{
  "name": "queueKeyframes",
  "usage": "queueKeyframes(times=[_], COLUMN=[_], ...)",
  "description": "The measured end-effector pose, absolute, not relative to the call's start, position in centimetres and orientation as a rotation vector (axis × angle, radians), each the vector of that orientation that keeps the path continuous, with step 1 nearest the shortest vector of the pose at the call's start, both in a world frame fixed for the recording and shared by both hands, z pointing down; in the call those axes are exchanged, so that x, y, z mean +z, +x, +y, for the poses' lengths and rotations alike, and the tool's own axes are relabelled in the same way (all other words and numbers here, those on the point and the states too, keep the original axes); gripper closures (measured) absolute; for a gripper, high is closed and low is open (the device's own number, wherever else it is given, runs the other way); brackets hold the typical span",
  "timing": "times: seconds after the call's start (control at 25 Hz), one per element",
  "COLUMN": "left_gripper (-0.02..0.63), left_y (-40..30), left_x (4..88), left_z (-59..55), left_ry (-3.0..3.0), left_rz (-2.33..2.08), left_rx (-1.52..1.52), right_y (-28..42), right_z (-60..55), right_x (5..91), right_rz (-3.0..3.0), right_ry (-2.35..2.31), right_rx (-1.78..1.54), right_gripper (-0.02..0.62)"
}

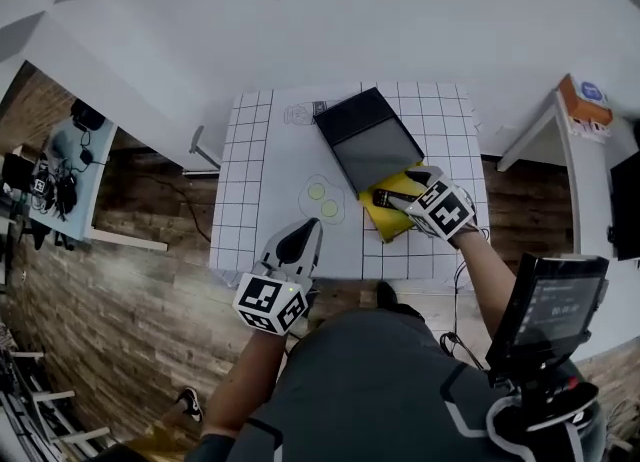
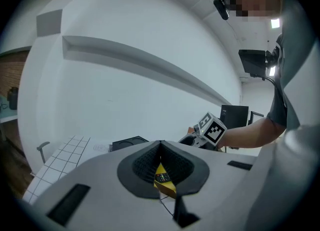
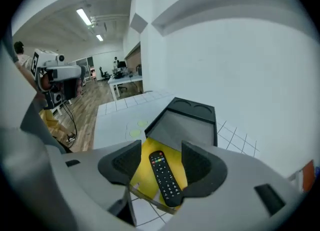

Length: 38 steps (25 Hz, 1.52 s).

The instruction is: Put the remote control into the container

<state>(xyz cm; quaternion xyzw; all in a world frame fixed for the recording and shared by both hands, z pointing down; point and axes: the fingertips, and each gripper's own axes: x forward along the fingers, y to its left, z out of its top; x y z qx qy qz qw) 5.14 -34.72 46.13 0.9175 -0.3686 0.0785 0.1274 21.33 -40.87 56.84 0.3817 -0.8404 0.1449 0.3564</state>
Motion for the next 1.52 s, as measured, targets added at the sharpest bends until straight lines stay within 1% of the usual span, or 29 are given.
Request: queueKeyframes(times=[0.28,0.32,0.36,0.4,0.44,0.6,1.0,1.24,1.52], left_gripper=[0.597,0.597,0.597,0.597,0.597,0.597,0.597,0.597,0.597], left_y=[3.5,3.2,2.9,2.5,2.1,0.4,-3.0,-4.5,-5.0], left_x=[43.5,43.2,42.9,42.6,42.4,41.6,39.8,38.1,38.4], left_z=[-33.8,-33.6,-33.4,-33.1,-32.8,-31.7,-28.1,-26.6,-25.4], left_ry=[2.758,2.766,2.772,2.777,2.783,2.798,2.829,2.826,2.849], left_rz=[-1.020,-1.010,-0.999,-0.987,-0.978,-0.961,-0.937,-0.930,-0.875], left_rx=[0.214,0.210,0.206,0.201,0.199,0.188,0.149,0.085,0.094], right_y=[19.4,19.0,18.6,18.3,17.9,16.0,11.8,9.3,8.7], right_z=[-38.5,-38.1,-37.8,-37.4,-37.0,-35.1,-29.5,-25.6,-22.0], right_x=[51.1,50.2,49.2,48.3,47.4,44.3,39.1,37.5,37.3], right_rz=[-2.229,-2.247,-2.266,-2.284,-2.302,-2.368,-2.457,-2.448,-2.376], right_ry=[1.178,1.212,1.248,1.285,1.319,1.420,1.605,1.766,1.941], right_rx=[0.339,0.342,0.344,0.347,0.351,0.351,0.348,0.337,0.342], right_gripper=[0.343,0.355,0.387,0.441,0.476,0.517,0.559,0.565,0.565])
